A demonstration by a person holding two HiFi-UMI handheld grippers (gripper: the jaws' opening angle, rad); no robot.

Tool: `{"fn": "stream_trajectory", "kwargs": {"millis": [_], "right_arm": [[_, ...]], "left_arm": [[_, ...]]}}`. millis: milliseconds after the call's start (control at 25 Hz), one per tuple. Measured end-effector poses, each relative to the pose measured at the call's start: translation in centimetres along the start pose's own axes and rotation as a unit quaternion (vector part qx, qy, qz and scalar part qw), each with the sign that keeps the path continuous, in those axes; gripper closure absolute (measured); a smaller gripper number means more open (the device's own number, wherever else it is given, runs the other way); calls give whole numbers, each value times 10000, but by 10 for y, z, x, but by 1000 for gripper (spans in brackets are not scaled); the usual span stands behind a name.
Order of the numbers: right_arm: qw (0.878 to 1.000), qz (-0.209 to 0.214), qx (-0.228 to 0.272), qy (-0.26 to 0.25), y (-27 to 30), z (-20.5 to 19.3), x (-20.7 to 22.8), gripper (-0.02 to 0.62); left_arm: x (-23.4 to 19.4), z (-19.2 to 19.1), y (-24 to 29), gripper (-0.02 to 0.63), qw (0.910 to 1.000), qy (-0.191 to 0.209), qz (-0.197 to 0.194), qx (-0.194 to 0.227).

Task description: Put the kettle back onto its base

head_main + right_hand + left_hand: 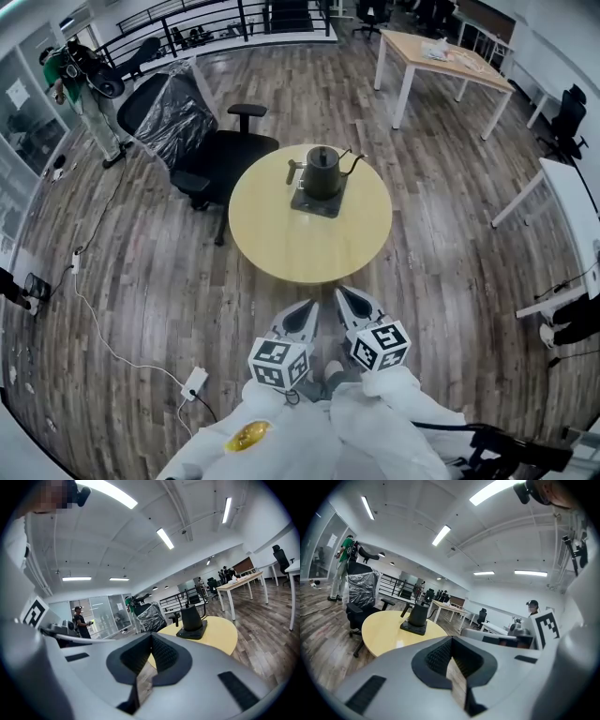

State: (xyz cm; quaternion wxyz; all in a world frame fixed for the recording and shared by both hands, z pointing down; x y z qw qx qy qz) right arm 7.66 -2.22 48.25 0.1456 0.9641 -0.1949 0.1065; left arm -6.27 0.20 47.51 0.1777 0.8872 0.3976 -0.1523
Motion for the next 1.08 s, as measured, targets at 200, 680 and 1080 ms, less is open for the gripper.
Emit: {"fn": "stream_trajectory", "kwargs": {"millis": [200, 680, 1080], "right_arm": [[9998, 66, -43, -194, -2, 1, 3, 584], [9997, 240, -11, -103, 14, 10, -3, 584], [9997, 184, -71, -133, 14, 7, 4, 584]], "left_arm": [[6, 5, 6, 606, 9999, 112, -14, 27], [0, 18, 7, 606, 9996, 290, 62, 3], [-2, 17, 13, 606, 9996, 236, 123, 33]]}}
Point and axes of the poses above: the fingertips, and each gripper's own axes: y forward along the fingers, x to its right, z out of its top, the point moved 8 cm from there along -y, backward along the fingers, and after that the axes turned 13 degrees about -z, right-handed, at the moved point
